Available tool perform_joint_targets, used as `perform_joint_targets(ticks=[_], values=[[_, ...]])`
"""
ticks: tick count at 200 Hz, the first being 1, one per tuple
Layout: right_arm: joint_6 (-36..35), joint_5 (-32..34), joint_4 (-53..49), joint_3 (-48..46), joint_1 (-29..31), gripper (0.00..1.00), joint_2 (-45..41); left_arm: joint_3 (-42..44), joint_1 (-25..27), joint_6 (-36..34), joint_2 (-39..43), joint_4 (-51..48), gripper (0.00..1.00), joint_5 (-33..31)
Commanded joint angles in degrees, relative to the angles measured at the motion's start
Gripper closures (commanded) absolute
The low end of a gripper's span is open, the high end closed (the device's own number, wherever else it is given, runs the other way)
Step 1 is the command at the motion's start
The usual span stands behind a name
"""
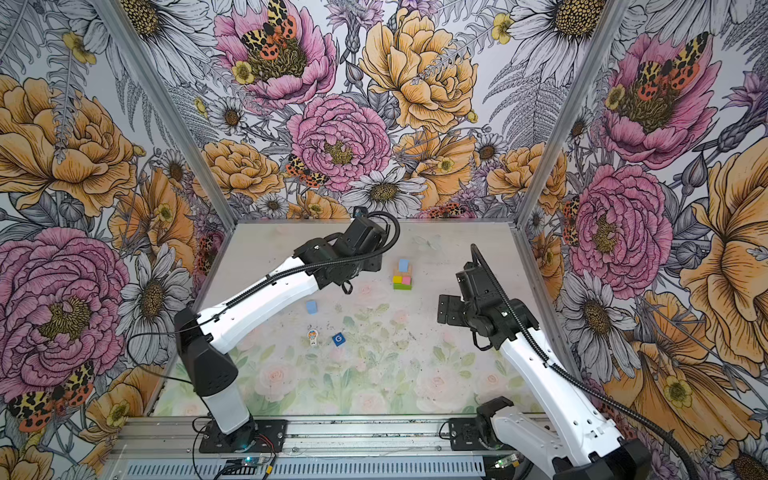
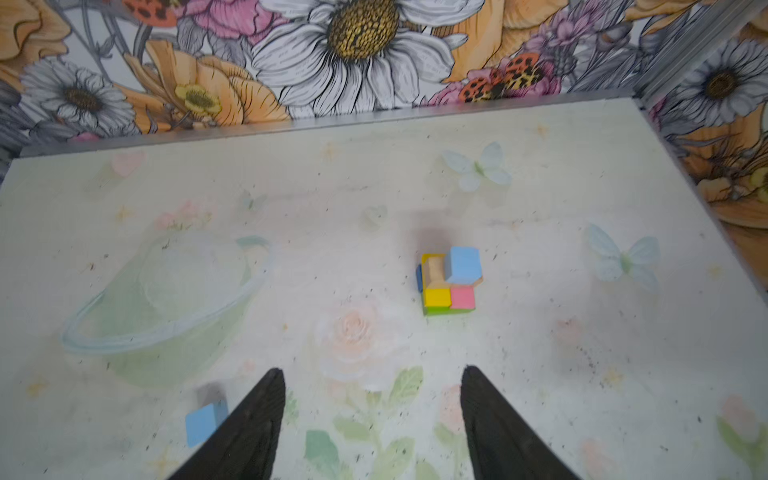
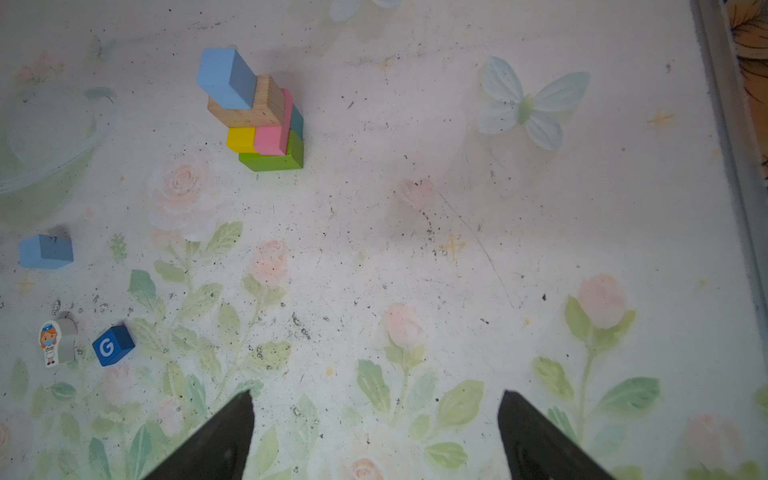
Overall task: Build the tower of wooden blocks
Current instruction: 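Raise the left gripper and draw it back toward the robot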
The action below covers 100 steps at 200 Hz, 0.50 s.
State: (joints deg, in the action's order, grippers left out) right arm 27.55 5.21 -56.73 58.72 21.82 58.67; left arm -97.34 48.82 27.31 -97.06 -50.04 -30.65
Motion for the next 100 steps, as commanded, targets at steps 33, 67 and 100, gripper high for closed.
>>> perform_joint_targets(ticks=[33,67,100], values=[[2.32,4.21,1.71,8.59,9.83,0.1,10.25,32.46,-1.27,11.49,23.81,6.93,0.3,-3.0],[3.15,4.76,3.21,12.85,14.36,0.12,18.04,48.13,-1.06,18.8,37.74,6.65,0.28,-2.18],[3.91,4.99,4.08,18.08,17.22,0.15,25.67,55.43,-1.18,22.39,44.61,5.85,0.24,-0.93]])
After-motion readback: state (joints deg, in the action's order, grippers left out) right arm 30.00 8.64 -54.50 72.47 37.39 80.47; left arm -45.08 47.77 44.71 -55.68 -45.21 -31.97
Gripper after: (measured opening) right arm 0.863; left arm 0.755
